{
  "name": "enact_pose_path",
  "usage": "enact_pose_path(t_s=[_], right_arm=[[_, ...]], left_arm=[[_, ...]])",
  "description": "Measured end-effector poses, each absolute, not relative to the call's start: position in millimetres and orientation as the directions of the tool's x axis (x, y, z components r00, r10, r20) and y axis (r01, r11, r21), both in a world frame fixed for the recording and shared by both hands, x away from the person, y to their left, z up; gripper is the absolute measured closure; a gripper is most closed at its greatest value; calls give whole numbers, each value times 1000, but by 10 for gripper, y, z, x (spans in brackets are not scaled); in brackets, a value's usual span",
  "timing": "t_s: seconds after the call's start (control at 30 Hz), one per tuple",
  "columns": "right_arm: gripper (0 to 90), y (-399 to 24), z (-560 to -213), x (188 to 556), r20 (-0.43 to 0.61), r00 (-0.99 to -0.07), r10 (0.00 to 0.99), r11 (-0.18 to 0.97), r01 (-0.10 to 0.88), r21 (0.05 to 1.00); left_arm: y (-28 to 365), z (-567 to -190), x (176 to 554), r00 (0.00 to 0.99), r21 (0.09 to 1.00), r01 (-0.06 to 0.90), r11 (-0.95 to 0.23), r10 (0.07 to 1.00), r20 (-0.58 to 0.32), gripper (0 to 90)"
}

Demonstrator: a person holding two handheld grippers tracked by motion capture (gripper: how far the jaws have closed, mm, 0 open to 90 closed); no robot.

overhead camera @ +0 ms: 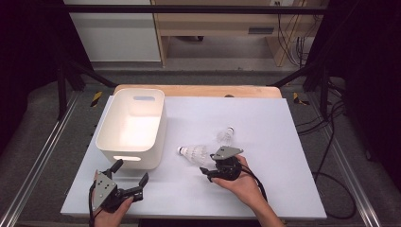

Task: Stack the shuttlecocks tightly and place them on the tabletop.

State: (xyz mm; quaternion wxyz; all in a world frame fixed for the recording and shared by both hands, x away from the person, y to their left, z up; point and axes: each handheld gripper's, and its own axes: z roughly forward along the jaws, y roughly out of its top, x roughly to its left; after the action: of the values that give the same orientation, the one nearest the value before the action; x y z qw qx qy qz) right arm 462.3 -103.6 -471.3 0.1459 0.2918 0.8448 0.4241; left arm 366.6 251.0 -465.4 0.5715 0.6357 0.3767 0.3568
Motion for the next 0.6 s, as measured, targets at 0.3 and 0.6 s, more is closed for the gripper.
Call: enact_pose_path(t_s=[0.3, 0.6], right_arm=[[273, -1057, -4680, 4616, 4, -775, 631, 464, 382, 799], [212, -1230, -4621, 4593, 9, -741, 672, 439, 408, 801]], left_arm=[[2513, -4653, 3669, 462, 995, 70, -64, 887, 25, 12], [2522, -4653, 3672, 465, 996, 68, -58, 885, 19, 12]])
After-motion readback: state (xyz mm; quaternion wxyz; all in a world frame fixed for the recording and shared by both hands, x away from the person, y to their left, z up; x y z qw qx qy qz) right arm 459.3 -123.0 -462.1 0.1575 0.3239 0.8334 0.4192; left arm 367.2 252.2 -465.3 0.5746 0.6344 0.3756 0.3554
